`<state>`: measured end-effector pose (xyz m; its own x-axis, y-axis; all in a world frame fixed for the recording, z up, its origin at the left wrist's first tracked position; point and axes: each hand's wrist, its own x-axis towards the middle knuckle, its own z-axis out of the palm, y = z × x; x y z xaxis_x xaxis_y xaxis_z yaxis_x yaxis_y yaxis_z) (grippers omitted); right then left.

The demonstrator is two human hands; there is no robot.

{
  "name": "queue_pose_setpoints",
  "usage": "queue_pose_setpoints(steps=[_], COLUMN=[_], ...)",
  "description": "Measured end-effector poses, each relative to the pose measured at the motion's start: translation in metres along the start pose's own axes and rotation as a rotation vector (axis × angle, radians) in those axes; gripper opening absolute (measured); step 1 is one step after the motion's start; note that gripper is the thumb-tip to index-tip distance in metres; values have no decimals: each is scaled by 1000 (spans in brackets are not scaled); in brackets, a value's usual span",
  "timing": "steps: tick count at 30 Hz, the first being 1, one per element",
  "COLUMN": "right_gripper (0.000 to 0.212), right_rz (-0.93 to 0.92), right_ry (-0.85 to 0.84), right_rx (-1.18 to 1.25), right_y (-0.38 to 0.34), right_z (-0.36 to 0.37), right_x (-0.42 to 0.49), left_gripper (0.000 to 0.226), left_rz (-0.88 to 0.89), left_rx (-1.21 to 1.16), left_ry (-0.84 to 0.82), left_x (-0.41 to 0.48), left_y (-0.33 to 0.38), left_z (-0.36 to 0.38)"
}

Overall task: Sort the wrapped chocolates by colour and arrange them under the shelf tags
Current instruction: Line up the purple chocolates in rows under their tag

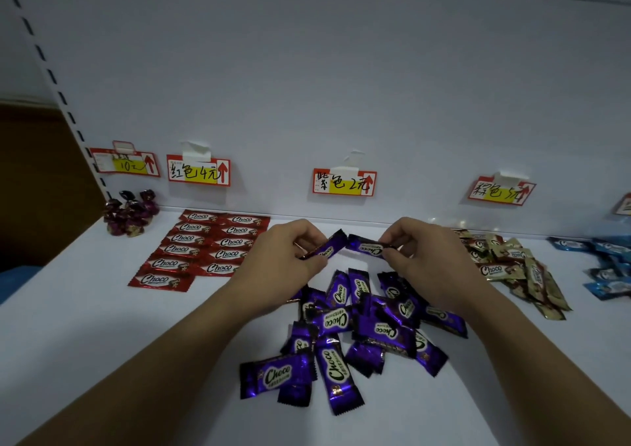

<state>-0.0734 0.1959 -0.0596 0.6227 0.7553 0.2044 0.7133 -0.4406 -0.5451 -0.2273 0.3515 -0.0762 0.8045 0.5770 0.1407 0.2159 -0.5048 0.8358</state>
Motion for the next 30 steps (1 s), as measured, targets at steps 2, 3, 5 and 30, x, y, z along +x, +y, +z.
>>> queue_pose_setpoints(steps=[2, 3, 5, 30], right_gripper=[11, 11, 13, 28], right_rz=[7, 14, 30, -138], right_ry=[-4, -14, -31, -83], right_rx=[18, 20, 15, -351], right_y=[0, 0, 2, -3], right_z=[1, 1, 2, 8], right_x=[0, 1, 3, 6], left_gripper=[11, 14, 20, 37], left_rz=[51, 92, 184, 275], left_rx=[68, 154, 371, 696], left_ry=[29, 40, 64, -179], left_x=[-1, -1, -1, 9], left_y=[0, 0, 0, -2], left_z=[-1, -2, -3, -1])
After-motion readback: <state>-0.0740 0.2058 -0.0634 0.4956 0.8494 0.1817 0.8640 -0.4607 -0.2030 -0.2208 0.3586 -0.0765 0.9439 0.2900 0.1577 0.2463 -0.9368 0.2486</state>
